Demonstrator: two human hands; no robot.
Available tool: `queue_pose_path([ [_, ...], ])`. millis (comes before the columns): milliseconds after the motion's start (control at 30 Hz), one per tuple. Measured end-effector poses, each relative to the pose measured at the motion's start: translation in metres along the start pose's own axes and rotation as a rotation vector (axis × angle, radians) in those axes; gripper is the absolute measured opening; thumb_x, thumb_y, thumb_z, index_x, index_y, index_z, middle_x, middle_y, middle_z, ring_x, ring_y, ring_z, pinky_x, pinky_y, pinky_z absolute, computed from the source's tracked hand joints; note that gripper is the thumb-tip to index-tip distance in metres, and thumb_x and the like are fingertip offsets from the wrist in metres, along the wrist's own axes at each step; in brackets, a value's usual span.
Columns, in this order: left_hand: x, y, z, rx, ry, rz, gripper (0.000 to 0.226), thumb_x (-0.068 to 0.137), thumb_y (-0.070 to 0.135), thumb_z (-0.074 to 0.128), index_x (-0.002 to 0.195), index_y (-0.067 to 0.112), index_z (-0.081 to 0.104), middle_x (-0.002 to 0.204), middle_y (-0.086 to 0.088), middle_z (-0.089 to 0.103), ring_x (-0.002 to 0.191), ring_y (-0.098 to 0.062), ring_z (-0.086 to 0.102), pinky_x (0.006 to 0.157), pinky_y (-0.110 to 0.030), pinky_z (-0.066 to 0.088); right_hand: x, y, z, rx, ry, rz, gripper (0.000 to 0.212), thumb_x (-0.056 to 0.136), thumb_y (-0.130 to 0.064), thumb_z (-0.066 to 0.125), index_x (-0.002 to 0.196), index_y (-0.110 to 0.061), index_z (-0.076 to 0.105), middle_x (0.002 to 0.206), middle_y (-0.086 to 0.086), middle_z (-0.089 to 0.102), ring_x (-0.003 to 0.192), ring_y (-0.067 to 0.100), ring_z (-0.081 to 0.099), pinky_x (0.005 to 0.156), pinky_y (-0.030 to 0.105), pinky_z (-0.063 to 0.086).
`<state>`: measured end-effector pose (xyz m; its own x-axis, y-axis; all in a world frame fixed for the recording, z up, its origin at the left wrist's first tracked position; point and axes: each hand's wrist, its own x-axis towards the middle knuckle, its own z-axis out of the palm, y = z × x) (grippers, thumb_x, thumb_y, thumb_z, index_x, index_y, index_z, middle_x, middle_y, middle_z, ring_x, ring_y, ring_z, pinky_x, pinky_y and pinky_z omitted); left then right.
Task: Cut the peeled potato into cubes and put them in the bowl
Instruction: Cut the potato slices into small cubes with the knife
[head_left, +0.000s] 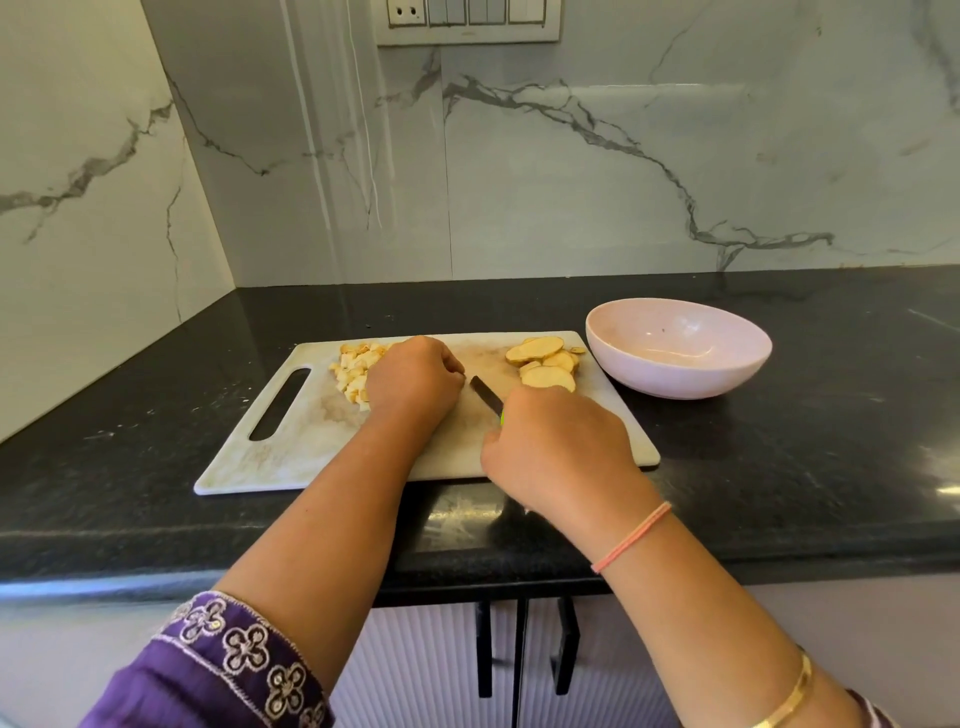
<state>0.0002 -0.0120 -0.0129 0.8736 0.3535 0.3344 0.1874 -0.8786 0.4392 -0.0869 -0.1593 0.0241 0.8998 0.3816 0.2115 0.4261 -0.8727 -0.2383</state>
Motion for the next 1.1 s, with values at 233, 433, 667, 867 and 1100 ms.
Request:
queue_pose_path([
  [233, 0.000, -0.003, -0.005, 0.021, 0.047, 0.005, 0.023, 0.091, 0.014, 0.053, 0.100, 0.024, 0.071, 0.103, 0.003, 0.069, 0.092, -0.016, 0.061, 0.065, -0.027, 0.043, 0.009, 0.027, 0.001, 0.117, 0.090, 0.058, 0.025, 0.092, -0.029, 0.042, 0.071, -0.017, 0.046, 0.063, -0.003, 0.044, 0.060, 0.017, 0.043, 0.048, 0.026, 0.025],
  [433, -0.007, 0.005, -0.006, -0.032, 0.011, 0.116, 0.024, 0.089, 0.016, 0.052, 0.101, 0.022, 0.073, 0.102, 0.005, 0.070, 0.093, -0.013, 0.057, 0.074, -0.027, 0.045, 0.033, 0.052, 0.004, 0.272, 0.135, 0.092, 0.024, 0.090, -0.026, 0.045, 0.082, -0.012, 0.063, 0.062, 0.000, 0.051, 0.062, 0.023, 0.050, 0.051, 0.028, 0.032],
  [667, -0.006, 0.006, 0.004, 0.047, 0.001, 0.187, 0.017, 0.090, 0.028, 0.055, 0.095, 0.026, 0.072, 0.097, 0.007, 0.070, 0.098, -0.015, 0.056, 0.080, -0.034, 0.051, 0.051, 0.063, 0.027, 0.464, 0.168, 0.083, 0.029, 0.088, -0.026, 0.049, 0.095, -0.005, 0.067, 0.069, 0.009, 0.061, 0.062, 0.026, 0.053, 0.056, 0.033, 0.043],
  [867, 0.002, -0.004, -0.001, 0.181, 0.105, 0.037, 0.031, 0.091, 0.008, 0.049, 0.105, 0.028, 0.069, 0.110, 0.000, 0.066, 0.112, -0.025, 0.049, 0.088, -0.035, 0.039, 0.057, 0.070, 0.035, 0.598, 0.190, 0.102, 0.027, 0.088, -0.022, 0.049, 0.087, -0.001, 0.065, 0.056, 0.004, 0.044, 0.049, 0.018, 0.038, 0.049, 0.028, 0.031],
  [1100, 0.004, -0.002, -0.001, 0.027, 0.092, 0.044, 0.038, 0.090, -0.006, 0.045, 0.109, 0.018, 0.067, 0.114, -0.004, 0.064, 0.102, -0.023, 0.058, 0.083, -0.032, 0.048, 0.055, 0.073, 0.034, 0.861, 0.181, 0.153, 0.026, 0.090, -0.015, 0.049, 0.070, -0.025, 0.062, 0.035, -0.014, 0.035, 0.043, 0.012, 0.031, 0.046, 0.026, 0.027],
])
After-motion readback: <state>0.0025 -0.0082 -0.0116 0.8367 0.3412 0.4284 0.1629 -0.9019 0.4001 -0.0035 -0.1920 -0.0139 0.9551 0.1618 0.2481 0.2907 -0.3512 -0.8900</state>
